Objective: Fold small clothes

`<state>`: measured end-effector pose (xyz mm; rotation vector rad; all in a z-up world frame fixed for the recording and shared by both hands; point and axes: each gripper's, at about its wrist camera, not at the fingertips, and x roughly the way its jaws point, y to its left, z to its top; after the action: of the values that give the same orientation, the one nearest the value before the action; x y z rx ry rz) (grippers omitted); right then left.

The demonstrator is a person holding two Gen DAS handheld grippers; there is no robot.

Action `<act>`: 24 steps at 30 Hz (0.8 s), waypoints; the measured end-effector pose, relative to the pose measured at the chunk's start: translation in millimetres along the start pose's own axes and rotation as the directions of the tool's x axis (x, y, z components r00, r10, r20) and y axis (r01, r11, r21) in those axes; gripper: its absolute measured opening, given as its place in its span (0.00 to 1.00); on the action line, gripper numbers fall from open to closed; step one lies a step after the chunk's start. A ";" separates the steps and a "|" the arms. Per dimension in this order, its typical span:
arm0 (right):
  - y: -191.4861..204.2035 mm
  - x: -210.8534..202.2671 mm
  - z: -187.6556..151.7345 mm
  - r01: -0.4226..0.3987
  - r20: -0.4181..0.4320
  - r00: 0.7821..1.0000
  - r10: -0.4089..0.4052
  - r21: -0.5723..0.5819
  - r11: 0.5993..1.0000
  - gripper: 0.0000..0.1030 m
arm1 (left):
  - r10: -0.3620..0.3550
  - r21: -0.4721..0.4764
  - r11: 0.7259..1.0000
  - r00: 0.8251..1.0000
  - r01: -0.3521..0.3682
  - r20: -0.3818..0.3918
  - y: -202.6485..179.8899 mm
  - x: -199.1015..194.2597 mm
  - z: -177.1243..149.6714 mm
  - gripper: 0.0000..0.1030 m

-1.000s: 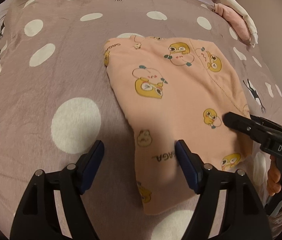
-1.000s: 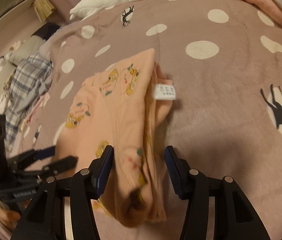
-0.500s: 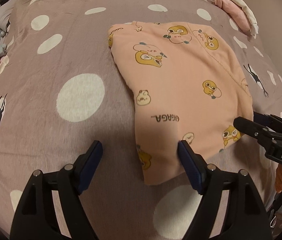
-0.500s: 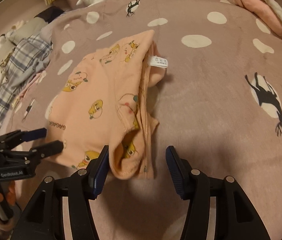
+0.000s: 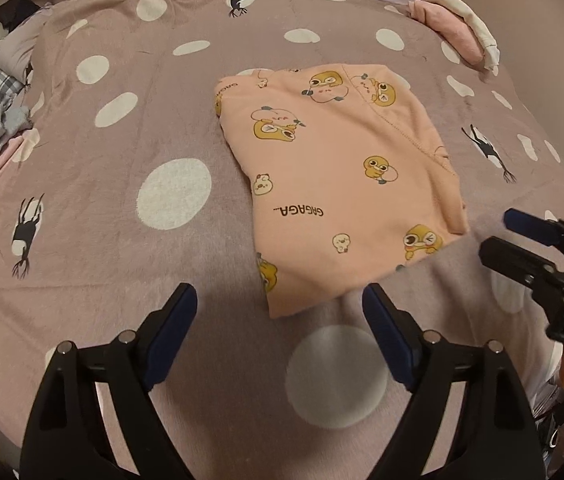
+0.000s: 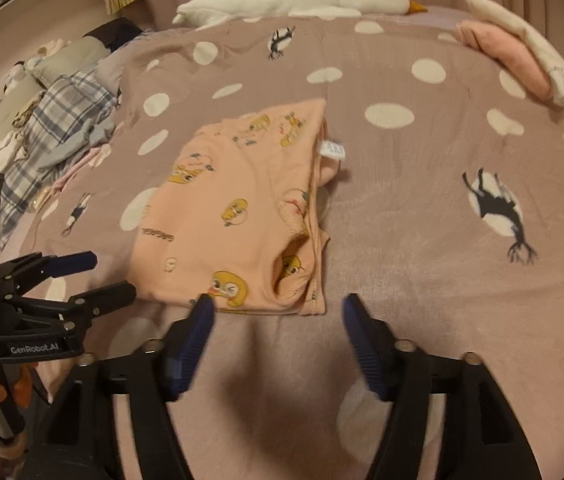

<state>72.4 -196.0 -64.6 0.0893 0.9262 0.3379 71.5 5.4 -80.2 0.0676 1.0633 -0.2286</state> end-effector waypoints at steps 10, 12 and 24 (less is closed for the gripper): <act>11.5 -30.3 -1.7 0.021 0.053 0.998 -0.021 -0.004 1.000 0.91 | 0.036 -0.036 0.999 0.996 -0.033 0.082 -0.9 -36.5 -1.0 0.99; 14.0 -35.9 -2.6 0.033 0.064 0.997 -0.032 -0.004 0.999 0.93 | 0.040 -0.032 0.999 0.994 -0.037 0.104 -2.4 -45.1 -1.2 0.99; 30.0 -63.4 4.1 0.129 0.107 0.986 -0.126 -0.017 0.992 0.99 | 0.092 -0.063 0.994 0.990 -0.086 0.107 -3.1 -70.9 -7.6 0.99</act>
<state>33.2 -188.0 -6.8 0.0260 0.8181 0.2230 31.4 14.5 -21.9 0.0494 0.9540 -0.1193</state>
